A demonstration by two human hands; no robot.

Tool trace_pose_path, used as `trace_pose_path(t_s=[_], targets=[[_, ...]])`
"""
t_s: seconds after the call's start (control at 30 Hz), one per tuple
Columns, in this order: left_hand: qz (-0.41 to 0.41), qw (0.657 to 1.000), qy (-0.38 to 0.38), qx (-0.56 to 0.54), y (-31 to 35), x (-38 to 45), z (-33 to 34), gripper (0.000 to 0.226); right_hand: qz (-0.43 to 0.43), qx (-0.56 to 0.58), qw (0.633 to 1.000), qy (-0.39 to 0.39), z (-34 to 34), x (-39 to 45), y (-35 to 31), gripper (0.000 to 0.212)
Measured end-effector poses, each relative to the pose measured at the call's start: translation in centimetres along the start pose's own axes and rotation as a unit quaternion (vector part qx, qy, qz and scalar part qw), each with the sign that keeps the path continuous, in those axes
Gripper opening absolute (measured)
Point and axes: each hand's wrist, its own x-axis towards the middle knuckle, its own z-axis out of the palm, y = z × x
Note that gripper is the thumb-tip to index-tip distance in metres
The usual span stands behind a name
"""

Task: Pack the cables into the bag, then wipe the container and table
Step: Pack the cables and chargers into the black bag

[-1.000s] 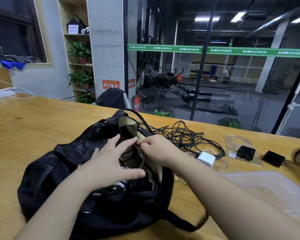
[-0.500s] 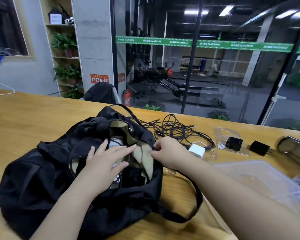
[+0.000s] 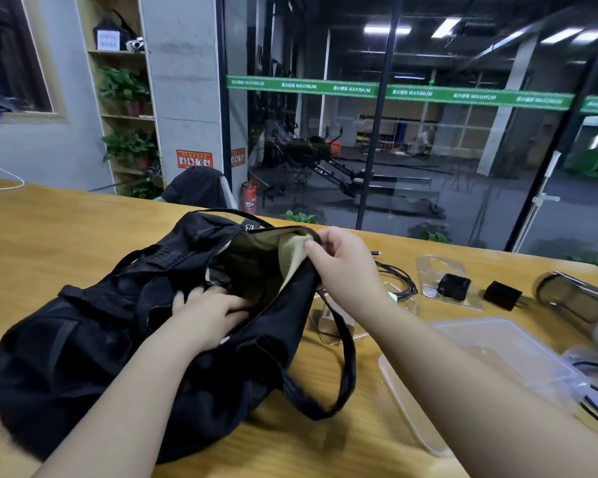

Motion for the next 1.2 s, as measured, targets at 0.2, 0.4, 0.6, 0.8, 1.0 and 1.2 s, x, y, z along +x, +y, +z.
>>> trace_pose_path(t_s=[0.2,0.4,0.6,0.8,1.0,1.2], targets=[[0.053,0.943,0.293,-0.148,0.8,0.5,-0.5,0.028,0.061,0.07,0.985,-0.143,0.4,-0.3,1.7,0.014],[0.193,0.915,0.279,-0.218,3.7,0.0,-0.6,0.048,0.106,0.092,0.96,-0.243,0.2,0.5,2.4,0.027],[0.221,0.942,0.167,-0.191,2.5,0.2,2.1,0.062,0.129,-0.121,0.967,-0.182,-2.4,3.4,4.7,0.026],[0.225,0.943,0.159,-0.188,2.6,-0.3,1.8,0.059,0.095,-0.37,0.845,-0.373,-4.1,3.9,6.1,0.049],[0.19,0.95,0.17,-0.18,2.4,-1.1,0.9,0.052,0.09,-0.385,0.822,-0.41,-2.3,3.4,6.7,0.059],[0.111,0.938,0.259,-0.201,0.5,-1.2,-0.1,0.024,0.078,-0.371,0.865,-0.328,-2.0,3.2,6.9,0.055]])
